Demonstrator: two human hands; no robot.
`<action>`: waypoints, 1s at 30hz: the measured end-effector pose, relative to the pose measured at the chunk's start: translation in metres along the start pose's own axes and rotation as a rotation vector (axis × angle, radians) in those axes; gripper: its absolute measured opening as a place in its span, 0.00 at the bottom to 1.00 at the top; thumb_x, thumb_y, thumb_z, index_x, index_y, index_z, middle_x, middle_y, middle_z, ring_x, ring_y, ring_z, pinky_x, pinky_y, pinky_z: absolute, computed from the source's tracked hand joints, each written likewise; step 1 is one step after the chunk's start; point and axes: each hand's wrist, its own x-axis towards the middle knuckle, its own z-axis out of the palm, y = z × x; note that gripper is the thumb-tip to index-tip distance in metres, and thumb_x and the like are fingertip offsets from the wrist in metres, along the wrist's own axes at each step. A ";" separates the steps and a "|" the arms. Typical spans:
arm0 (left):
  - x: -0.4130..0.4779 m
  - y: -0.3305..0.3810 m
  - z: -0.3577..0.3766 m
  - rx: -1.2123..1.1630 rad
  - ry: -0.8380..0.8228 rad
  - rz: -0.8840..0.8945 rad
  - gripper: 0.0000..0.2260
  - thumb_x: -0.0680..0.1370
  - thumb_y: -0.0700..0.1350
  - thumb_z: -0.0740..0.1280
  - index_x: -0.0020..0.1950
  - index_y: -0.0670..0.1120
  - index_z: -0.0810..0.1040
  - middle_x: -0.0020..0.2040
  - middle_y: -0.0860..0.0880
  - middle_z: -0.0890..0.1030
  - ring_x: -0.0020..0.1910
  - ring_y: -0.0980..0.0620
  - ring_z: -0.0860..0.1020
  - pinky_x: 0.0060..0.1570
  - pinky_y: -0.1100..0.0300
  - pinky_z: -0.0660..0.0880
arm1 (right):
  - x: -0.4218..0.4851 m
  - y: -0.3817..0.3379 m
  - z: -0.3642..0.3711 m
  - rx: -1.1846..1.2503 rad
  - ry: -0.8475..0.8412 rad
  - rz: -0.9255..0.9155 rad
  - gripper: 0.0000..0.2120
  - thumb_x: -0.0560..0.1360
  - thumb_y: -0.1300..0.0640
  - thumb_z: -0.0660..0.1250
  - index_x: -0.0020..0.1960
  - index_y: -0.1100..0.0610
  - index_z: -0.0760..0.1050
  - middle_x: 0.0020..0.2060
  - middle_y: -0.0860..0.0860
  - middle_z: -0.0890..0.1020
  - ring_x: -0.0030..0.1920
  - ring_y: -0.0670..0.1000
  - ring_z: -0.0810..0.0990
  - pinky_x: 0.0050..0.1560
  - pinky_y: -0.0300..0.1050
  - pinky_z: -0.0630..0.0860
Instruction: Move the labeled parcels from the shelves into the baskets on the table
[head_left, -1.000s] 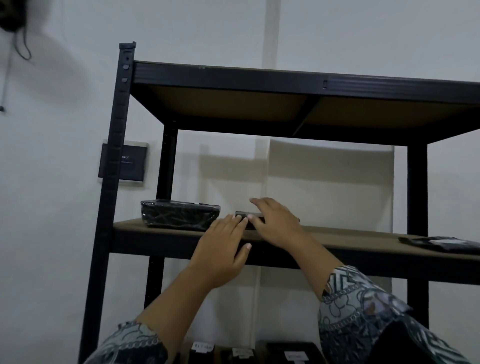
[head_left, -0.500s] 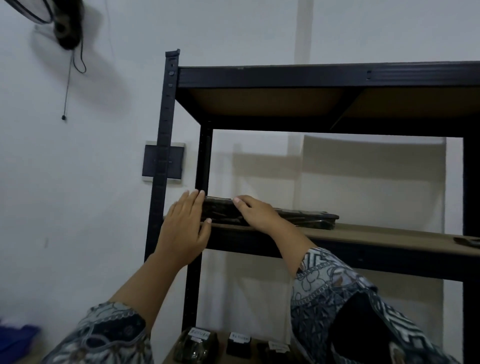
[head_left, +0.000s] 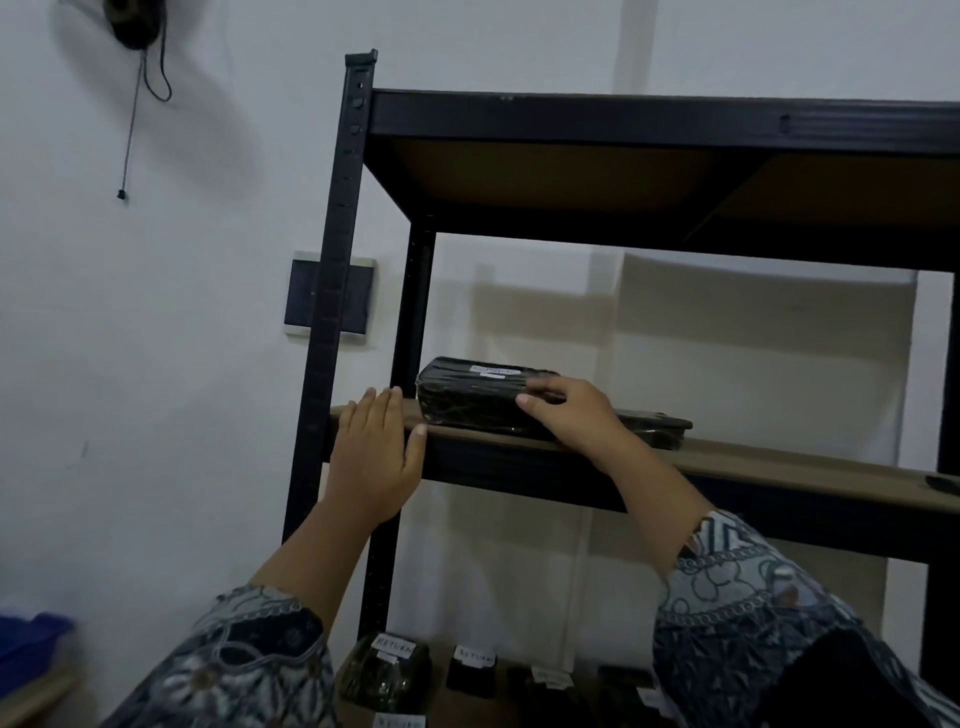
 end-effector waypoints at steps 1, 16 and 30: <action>0.000 -0.001 0.001 0.002 0.008 0.007 0.34 0.76 0.58 0.42 0.72 0.37 0.63 0.71 0.40 0.67 0.72 0.42 0.60 0.72 0.49 0.49 | -0.001 0.002 0.000 0.026 0.007 -0.003 0.19 0.73 0.49 0.70 0.63 0.52 0.77 0.63 0.51 0.77 0.63 0.50 0.74 0.62 0.39 0.67; 0.002 -0.003 0.002 0.031 -0.004 0.027 0.32 0.76 0.56 0.45 0.68 0.36 0.69 0.65 0.38 0.73 0.66 0.39 0.68 0.69 0.43 0.57 | -0.001 0.003 0.002 0.328 0.215 0.051 0.23 0.67 0.62 0.76 0.57 0.52 0.71 0.51 0.52 0.77 0.48 0.49 0.78 0.36 0.36 0.72; 0.000 -0.002 -0.003 0.005 -0.024 0.037 0.34 0.75 0.58 0.41 0.72 0.37 0.63 0.71 0.39 0.67 0.71 0.40 0.61 0.72 0.45 0.50 | 0.000 0.000 -0.006 0.407 0.065 0.148 0.13 0.71 0.60 0.72 0.55 0.58 0.77 0.50 0.54 0.82 0.52 0.53 0.80 0.58 0.45 0.75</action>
